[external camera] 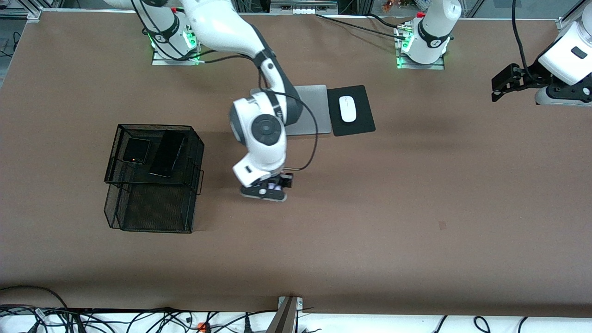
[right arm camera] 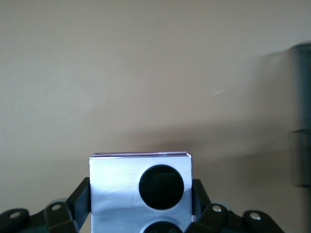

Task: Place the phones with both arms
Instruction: 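Lower the white phone into the mesh basket and open the right gripper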

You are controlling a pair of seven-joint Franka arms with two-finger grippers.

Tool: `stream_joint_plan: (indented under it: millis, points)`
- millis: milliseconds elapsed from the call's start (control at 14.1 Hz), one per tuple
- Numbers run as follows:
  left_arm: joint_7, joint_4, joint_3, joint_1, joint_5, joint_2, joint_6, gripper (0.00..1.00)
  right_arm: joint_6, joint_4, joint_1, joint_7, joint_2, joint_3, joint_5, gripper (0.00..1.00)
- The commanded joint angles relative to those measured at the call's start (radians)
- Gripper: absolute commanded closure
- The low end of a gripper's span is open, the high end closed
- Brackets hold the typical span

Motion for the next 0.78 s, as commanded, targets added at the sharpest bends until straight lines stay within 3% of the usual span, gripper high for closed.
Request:
stream_joint_plan:
  millis: [0, 141, 354, 707]
  points:
    - [-0.02, 0.024, -0.004, 0.013, -0.037, -0.006, -0.002, 0.0, -0.122, -0.028, -0.019, -0.16, -0.056, -0.088, -0.006, 1.0]
    - [-0.035, 0.026, -0.002, 0.013, -0.037, -0.005, -0.002, 0.0, -0.14, -0.043, -0.043, -0.271, -0.056, -0.146, -0.001, 1.0]
    - [-0.035, 0.026, -0.001, 0.013, -0.03, -0.003, -0.003, 0.0, -0.141, -0.059, -0.152, -0.449, -0.057, -0.153, 0.002, 1.0]
    - [-0.035, 0.025, 0.001, 0.013, -0.03, -0.003, -0.005, 0.0, -0.126, -0.093, -0.33, -0.687, -0.06, -0.148, 0.103, 1.0]
